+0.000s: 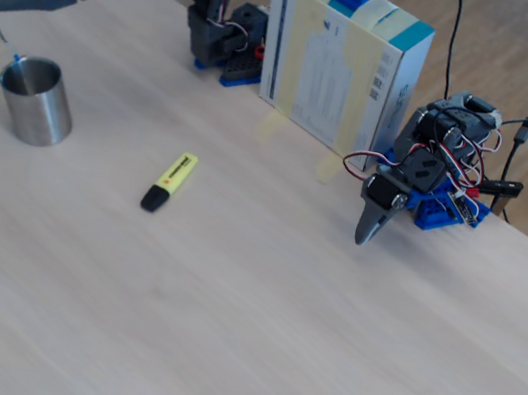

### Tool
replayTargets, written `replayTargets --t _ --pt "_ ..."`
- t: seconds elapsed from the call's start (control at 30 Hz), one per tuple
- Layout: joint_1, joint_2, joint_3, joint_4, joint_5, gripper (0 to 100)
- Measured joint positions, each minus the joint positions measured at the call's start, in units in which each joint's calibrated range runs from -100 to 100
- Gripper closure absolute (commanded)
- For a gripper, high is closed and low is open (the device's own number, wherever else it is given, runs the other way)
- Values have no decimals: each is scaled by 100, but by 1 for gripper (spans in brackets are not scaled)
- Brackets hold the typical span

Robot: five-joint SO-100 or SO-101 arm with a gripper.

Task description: Grab the blue pen and put it in the silver cup.

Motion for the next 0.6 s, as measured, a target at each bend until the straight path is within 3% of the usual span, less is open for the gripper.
replayTargets --t 0.6 --pt "477 75 740 -42 21 98"
